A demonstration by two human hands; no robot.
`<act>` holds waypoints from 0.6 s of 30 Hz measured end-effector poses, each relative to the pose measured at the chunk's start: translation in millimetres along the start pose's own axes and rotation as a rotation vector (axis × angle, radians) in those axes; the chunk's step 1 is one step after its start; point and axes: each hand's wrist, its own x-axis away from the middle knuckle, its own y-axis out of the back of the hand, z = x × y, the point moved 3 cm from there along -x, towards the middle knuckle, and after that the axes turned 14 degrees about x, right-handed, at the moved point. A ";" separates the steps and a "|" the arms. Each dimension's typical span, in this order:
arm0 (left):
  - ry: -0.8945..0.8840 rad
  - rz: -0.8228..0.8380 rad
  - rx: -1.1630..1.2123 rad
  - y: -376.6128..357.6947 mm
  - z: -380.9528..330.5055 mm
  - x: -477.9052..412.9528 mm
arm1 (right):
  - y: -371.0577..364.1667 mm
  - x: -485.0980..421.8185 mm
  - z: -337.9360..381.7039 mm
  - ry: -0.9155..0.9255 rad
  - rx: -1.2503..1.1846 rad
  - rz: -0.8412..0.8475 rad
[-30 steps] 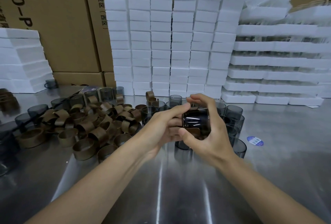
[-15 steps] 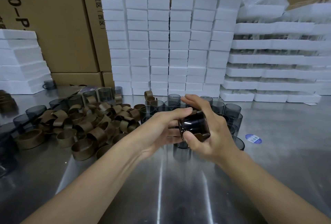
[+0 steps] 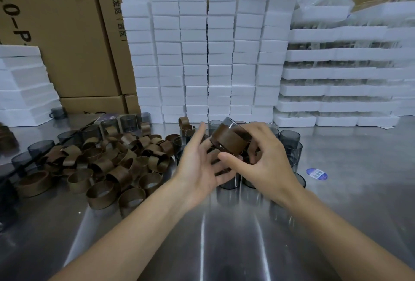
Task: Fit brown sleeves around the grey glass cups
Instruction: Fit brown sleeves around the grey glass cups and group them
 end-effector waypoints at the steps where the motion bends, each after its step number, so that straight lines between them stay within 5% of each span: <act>1: -0.017 0.019 -0.011 -1.4 -2.5 0.8 | 0.7 -0.8 0.2 -0.029 0.009 0.000; 7: -0.048 0.039 -0.086 -4.4 4.2 0.2 | 2.9 0.1 0.8 -0.199 -0.118 -0.064; 18: -0.456 0.190 -0.327 -16.0 6.6 13.2 | -8.7 15.1 32.2 -0.074 -0.277 0.065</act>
